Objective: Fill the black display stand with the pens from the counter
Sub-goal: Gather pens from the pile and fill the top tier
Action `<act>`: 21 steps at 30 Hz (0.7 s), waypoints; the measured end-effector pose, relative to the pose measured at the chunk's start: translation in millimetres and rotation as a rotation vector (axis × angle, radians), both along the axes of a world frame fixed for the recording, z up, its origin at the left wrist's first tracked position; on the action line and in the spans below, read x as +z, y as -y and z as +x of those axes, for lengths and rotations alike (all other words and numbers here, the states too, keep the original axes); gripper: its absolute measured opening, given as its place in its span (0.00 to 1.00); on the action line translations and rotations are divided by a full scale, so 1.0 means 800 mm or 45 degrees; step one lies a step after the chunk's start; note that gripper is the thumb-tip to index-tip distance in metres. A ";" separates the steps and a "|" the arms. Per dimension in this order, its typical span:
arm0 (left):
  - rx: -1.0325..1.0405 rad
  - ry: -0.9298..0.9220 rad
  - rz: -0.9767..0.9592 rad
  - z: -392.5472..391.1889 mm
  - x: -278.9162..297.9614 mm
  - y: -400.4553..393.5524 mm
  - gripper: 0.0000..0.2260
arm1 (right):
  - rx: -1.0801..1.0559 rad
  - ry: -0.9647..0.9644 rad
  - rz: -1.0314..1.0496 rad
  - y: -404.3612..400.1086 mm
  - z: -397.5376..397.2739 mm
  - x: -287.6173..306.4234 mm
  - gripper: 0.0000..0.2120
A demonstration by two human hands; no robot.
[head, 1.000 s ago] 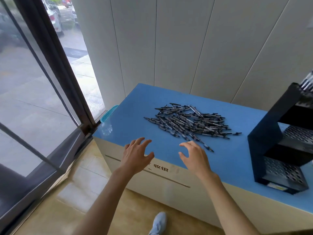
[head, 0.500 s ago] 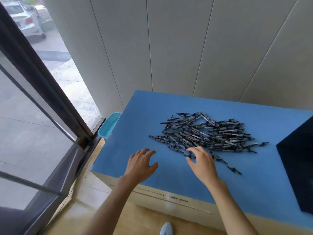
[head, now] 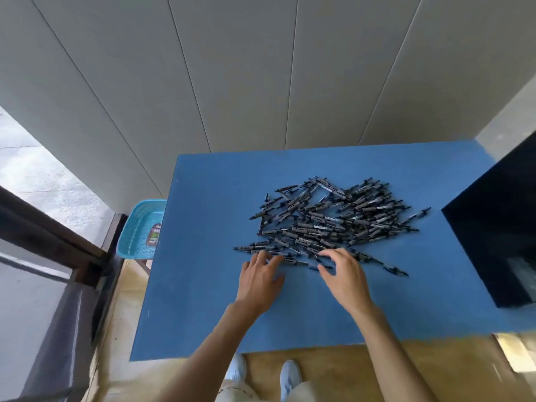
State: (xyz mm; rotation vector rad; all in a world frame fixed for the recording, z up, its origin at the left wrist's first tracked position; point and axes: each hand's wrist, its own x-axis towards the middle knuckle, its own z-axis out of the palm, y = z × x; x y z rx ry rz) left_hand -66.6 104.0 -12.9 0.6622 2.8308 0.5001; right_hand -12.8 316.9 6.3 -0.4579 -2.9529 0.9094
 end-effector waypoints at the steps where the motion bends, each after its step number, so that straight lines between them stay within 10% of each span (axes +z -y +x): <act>1: -0.031 -0.001 0.010 -0.005 -0.003 -0.003 0.19 | -0.035 0.007 0.003 0.002 0.001 0.000 0.14; 14: -0.142 -0.389 0.077 -0.048 -0.043 0.038 0.08 | -0.314 0.042 0.010 0.007 0.025 -0.002 0.12; 21: 0.083 -0.183 0.152 -0.068 -0.034 0.085 0.16 | -0.337 0.025 -0.015 0.009 0.028 -0.006 0.13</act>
